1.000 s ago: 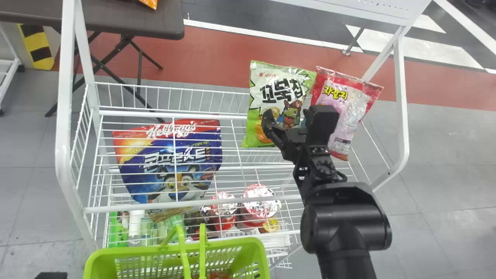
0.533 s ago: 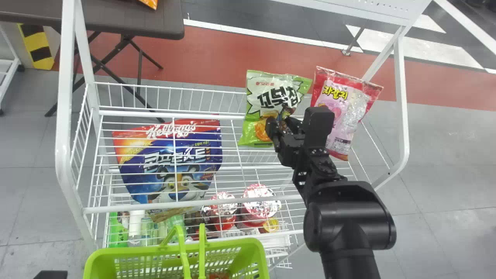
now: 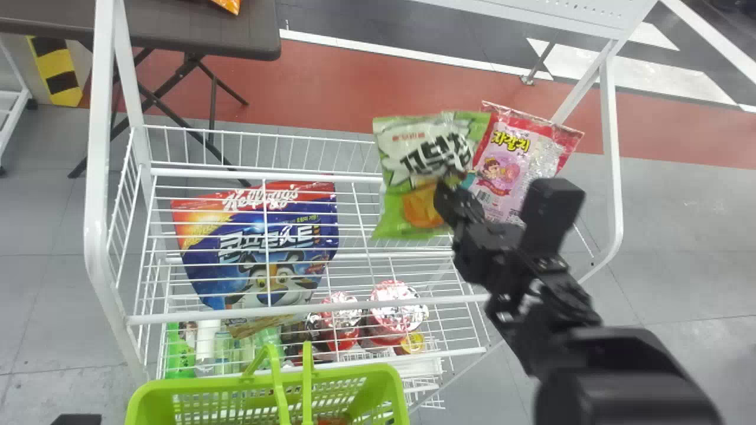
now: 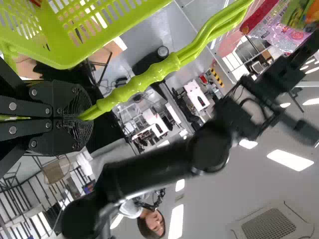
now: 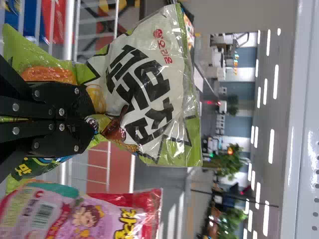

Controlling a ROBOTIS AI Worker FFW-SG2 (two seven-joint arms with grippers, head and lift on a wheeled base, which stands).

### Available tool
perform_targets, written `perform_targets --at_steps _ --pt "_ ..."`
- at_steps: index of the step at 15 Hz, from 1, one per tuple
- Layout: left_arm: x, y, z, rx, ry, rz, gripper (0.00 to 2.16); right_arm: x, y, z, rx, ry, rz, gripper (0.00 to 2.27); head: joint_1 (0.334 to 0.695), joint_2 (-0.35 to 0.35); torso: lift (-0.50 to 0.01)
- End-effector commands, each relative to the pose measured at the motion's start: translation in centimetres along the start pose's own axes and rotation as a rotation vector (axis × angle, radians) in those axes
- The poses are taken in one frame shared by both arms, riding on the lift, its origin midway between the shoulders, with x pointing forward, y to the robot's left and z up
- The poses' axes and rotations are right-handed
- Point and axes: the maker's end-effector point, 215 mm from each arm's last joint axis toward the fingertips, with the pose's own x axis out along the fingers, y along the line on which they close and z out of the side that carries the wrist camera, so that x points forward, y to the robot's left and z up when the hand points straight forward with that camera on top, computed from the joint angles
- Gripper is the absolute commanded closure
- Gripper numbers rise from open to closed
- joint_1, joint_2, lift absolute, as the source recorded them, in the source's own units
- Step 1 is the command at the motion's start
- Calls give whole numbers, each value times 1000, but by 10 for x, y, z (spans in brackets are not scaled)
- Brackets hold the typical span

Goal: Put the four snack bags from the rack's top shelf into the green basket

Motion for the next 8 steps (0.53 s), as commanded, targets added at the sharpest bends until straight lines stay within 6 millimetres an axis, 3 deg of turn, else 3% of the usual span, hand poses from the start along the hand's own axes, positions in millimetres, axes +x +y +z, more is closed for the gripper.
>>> perform_targets --at_steps 1,3,5,8 --pt "-1 0 1 0 -2 1 2078 -56 13 -27 67 130 63 2044 695 -350 0" --pt "0 0 2 0 -8 0 2078 -97 22 -63 115 265 112 2044 695 -350 0" --pt "1 0 3 3 -13 0 2078 -135 34 -112 239 465 163 2044 695 -350 0" --pt "2 0 3 2 -13 -2 2078 -194 66 -170 414 740 257 2040 695 -350 0"
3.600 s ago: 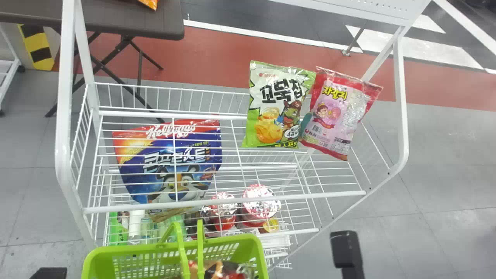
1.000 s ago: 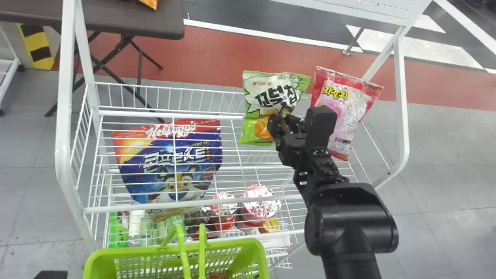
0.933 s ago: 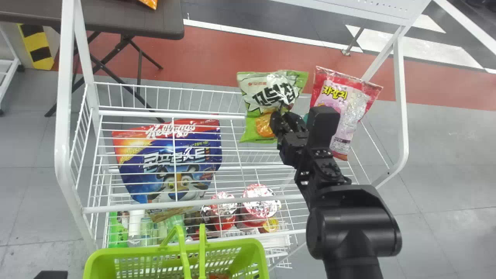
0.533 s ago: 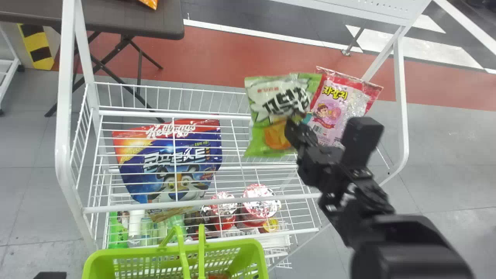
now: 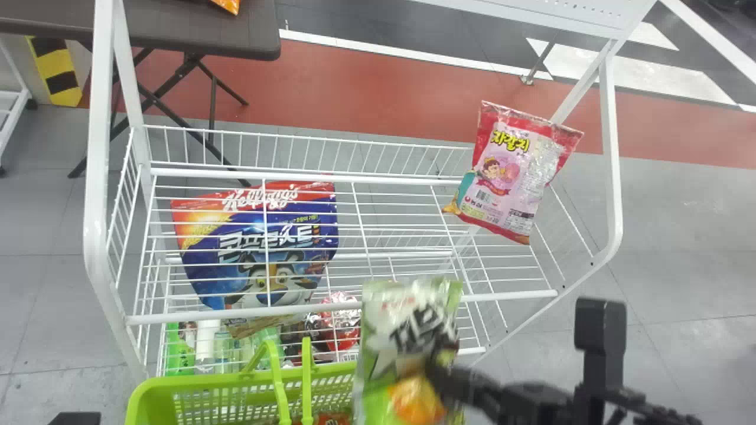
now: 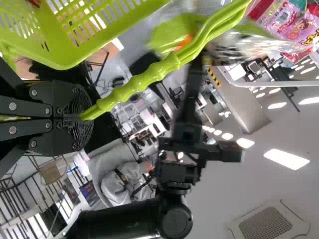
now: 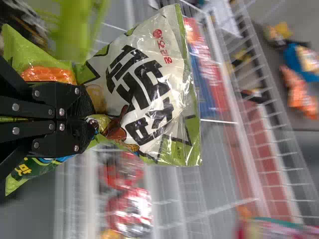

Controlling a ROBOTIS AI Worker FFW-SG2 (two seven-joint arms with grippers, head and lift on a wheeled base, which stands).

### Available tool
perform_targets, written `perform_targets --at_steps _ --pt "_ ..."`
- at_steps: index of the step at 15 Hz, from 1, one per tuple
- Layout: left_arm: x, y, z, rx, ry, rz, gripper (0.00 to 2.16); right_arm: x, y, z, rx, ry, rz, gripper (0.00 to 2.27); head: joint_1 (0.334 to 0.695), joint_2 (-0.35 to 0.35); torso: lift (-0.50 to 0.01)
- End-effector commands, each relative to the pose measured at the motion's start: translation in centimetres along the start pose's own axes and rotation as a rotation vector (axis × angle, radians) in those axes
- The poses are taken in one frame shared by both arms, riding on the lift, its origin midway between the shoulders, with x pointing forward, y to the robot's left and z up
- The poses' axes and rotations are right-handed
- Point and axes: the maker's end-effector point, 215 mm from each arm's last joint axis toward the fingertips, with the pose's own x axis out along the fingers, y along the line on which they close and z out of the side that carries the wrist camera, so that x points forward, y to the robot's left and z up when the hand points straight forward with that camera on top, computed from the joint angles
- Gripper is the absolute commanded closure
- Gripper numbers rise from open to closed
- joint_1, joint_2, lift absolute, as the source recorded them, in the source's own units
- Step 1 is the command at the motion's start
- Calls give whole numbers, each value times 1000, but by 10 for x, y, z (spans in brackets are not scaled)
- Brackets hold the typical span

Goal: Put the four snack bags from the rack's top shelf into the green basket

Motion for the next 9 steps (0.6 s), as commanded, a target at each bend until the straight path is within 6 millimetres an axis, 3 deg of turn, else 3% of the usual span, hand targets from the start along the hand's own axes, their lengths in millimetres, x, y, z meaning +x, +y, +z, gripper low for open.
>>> perform_targets --at_steps 1,6,9 --pt "1 0 0 -1 -1 -1 2078 -5 13 -39 86 119 56 2044 695 -350 0" --pt "4 -3 0 10 -1 -10 2078 19 45 -66 71 195 117 2040 695 -350 0" --pt "2 -3 -1 15 -6 -10 2078 31 41 -87 25 263 69 2040 695 -350 0"
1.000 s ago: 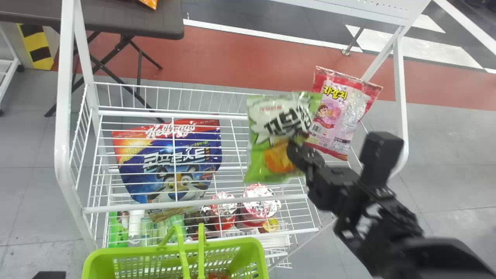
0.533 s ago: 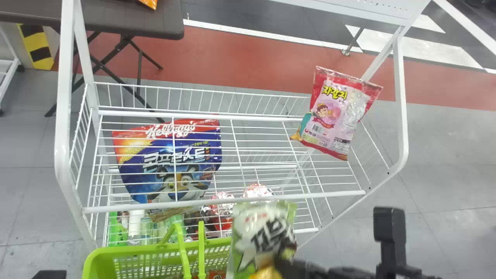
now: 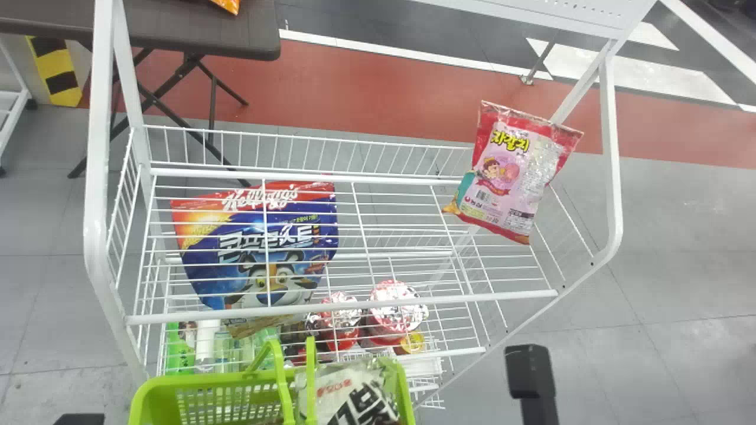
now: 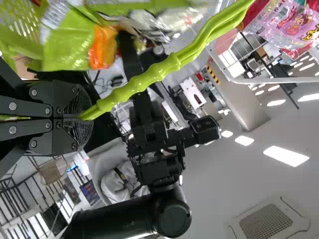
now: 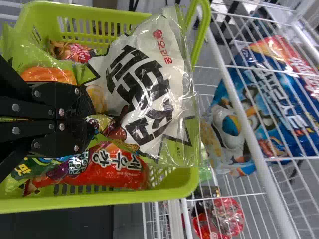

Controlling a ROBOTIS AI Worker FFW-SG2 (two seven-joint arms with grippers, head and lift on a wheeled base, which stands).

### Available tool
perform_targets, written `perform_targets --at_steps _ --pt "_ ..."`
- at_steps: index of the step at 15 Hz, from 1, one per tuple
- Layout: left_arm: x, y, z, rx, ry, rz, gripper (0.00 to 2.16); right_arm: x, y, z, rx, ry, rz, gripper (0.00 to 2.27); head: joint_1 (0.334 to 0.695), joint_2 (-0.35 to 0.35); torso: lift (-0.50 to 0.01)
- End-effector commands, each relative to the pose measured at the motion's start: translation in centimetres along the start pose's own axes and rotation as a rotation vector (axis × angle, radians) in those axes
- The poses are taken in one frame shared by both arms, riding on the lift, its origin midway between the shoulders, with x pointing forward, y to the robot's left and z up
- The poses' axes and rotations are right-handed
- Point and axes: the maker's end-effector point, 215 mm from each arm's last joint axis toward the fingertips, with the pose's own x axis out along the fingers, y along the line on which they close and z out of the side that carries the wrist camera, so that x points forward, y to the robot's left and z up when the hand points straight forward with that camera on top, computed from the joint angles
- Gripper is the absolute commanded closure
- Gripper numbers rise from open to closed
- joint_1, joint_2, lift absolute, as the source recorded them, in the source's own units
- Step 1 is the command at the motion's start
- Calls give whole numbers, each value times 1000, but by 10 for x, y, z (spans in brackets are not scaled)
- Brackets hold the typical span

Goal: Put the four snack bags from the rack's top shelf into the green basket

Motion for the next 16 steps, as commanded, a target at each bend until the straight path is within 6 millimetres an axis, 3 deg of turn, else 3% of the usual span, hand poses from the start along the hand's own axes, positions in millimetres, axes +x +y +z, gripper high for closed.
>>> perform_targets --at_steps 1,2,4,7,8,10,12,13,16 --pt "-1 -1 0 4 -2 0 2078 7 -5 -11 -24 41 -35 2024 695 -350 0" --pt "0 -1 0 5 -3 0 2078 7 -8 -10 -43 47 -53 1791 695 -350 0" --pt "0 -1 1 8 -3 -2 2078 7 -11 -10 -45 48 -62 70 695 -350 0" --pt "0 -2 0 8 -3 -2 2078 3 -12 -7 -44 38 -61 29 695 -350 0" --pt "0 -2 0 8 -3 -3 2078 6 -16 19 -82 -48 -71 53 695 -350 0" --pt "1 -3 0 8 -3 -3 2078 -2 -28 133 -242 -443 -131 56 695 -350 0" --pt "0 -4 0 9 -2 -3 2078 -39 -52 223 -340 -764 -284 56 695 -350 0" --pt "0 -4 -1 8 -2 -3 2078 -51 -66 253 -352 -848 -342 56 695 -350 0" --pt "0 -4 0 10 -2 -1 2078 -72 -121 310 -333 -932 -550 66 695 -350 0"
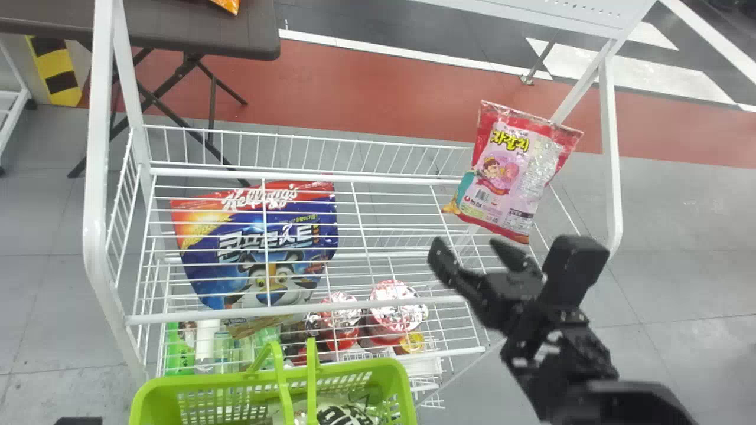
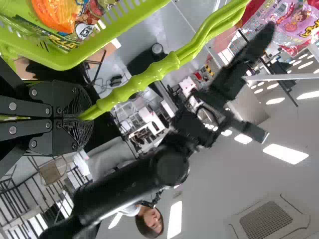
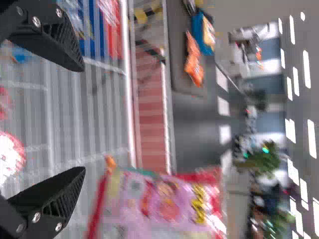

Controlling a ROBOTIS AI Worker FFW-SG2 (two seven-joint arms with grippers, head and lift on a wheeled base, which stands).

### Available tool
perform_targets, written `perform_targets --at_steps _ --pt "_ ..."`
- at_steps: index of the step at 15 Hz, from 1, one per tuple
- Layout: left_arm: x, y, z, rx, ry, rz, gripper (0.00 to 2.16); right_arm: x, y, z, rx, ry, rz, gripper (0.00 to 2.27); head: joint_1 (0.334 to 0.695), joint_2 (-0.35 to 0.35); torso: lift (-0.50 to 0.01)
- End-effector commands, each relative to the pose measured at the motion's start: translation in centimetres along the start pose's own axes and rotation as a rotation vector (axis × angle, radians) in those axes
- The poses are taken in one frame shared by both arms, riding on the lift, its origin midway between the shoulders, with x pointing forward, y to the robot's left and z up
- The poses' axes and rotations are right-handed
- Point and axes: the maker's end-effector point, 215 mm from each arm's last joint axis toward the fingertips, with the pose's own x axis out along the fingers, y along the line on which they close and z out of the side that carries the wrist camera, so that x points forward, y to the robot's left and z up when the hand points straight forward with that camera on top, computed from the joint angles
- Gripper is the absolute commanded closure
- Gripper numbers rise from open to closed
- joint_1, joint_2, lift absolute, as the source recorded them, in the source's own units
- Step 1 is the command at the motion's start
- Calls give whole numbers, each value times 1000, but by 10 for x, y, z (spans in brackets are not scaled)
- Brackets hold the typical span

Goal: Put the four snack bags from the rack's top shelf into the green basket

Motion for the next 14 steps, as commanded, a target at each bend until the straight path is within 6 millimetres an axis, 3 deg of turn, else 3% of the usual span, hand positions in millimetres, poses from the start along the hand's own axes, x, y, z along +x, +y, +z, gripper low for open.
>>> perform_targets --at_steps 1,5,9,10,11,12,13,14 --pt "0 0 0 1 -1 0 2078 35 -44 18 -66 -44 -148 70 695 -350 0" --pt "0 2 0 3 3 7 2078 85 -108 34 -139 -29 -364 87 695 -350 0" --pt "-2 4 0 4 11 12 2078 116 -127 22 -133 75 -395 140 695 -350 0" --pt "-2 5 0 6 11 13 2078 116 -129 9 -121 126 -391 485 695 -350 0" --pt "-3 6 -1 3 13 15 2078 116 -122 -11 -98 193 -352 1028 695 -350 0" --pt "-3 6 -1 3 13 17 2078 116 -116 -16 -87 201 -327 1804 695 -350 0" --pt "-3 7 -1 3 16 18 2078 112 -115 -19 -89 197 -322 2020 695 -350 0" --pt "-3 7 -1 3 15 18 2078 110 -112 -13 -86 172 -312 2074 695 -350 0"
